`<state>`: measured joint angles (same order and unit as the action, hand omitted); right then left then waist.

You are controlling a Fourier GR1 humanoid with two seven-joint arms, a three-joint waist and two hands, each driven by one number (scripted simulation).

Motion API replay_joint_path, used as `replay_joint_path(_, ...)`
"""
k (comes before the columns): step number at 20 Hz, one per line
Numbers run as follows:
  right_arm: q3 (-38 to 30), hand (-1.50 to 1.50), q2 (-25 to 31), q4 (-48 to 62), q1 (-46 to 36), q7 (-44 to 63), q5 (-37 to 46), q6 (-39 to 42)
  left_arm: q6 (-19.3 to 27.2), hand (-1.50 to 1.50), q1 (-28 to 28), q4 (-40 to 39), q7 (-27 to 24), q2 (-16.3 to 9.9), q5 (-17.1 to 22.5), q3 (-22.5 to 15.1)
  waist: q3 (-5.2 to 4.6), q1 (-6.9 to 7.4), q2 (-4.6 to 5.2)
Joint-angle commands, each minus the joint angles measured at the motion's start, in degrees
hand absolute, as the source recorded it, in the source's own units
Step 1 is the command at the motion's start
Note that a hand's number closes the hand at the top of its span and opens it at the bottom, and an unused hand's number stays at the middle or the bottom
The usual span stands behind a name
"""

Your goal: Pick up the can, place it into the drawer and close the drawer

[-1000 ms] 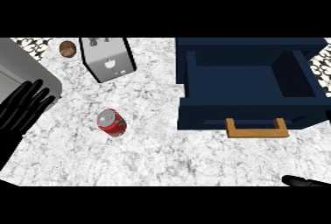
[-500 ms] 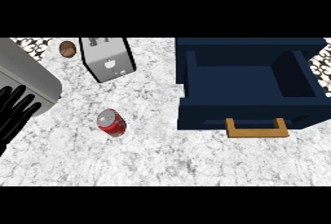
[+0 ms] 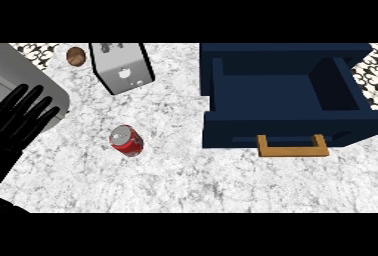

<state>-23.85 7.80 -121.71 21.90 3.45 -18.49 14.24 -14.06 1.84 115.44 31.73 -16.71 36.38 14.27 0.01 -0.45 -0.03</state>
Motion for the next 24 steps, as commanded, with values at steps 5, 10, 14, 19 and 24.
replay_joint_path(5, -4.0, -1.50, -2.8, -1.2, 2.4, -0.5, -2.5, 4.5, 0.5, -1.50, 1.4, -3.7, -0.5, 3.2, -2.6, -2.5, -0.01, 0.18, -0.03)
replay_joint_path(10, -3.6, -1.50, -5.5, -7.0, 5.6, 1.7, -2.1, 5.9, -0.3, -1.50, 2.2, -9.3, -4.2, 5.6, -7.6, -5.2, -0.02, -0.02, -0.01)
replay_joint_path(14, -6.7, -1.50, -2.5, -0.4, 1.5, -0.4, -1.8, 7.3, 1.3, -1.50, 10.3, -20.7, -8.6, 6.8, -12.8, -6.1, -0.02, -0.21, 0.11)
replay_joint_path(19, -9.7, -1.50, -3.1, -0.7, 1.7, 0.7, -4.0, 9.5, 0.1, -1.50, 5.5, -21.3, -13.6, 9.4, -17.3, -9.3, -0.02, 0.14, 0.01)
replay_joint_path(24, -12.7, -1.50, -1.7, -2.2, 1.4, 4.6, -8.2, 10.4, -1.6, -1.50, 3.7, -25.1, -17.7, 8.8, -18.5, -8.2, -0.02, 0.21, -0.01)
